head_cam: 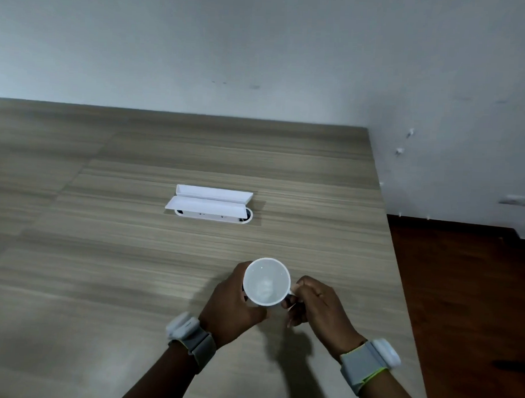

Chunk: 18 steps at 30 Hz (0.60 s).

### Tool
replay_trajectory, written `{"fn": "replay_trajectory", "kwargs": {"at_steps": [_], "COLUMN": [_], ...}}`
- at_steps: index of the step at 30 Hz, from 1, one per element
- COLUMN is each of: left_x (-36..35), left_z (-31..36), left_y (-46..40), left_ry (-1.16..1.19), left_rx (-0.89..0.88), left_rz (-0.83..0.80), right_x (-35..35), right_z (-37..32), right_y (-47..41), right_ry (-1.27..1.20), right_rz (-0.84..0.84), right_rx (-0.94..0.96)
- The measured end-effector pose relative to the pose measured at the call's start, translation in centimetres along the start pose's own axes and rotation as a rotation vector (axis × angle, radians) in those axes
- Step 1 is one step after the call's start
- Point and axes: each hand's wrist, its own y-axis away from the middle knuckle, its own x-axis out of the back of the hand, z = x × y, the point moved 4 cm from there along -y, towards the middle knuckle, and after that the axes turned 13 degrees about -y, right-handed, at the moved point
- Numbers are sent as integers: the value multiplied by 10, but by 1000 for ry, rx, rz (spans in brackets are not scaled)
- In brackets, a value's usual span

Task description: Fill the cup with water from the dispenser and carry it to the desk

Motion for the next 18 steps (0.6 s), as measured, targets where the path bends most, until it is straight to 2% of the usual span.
{"fn": "replay_trajectory", "kwargs": {"at_steps": [9, 14, 18], "left_x": [-25, -38, -43], "left_z": [-43, -65, -73], "left_y": [-72, -105, -124], "left_ry": [-87, -124, -134], "left_rx": [70, 128, 127], "left_rz": [19, -17, 0], "right_x": [-2, -6, -8], "right_z": [30, 50, 59], "right_y": [-84, -125, -147], "right_ry": [118, 290, 329], "right_rz": [27, 7, 16], "right_rx": [-99, -82, -78]}}
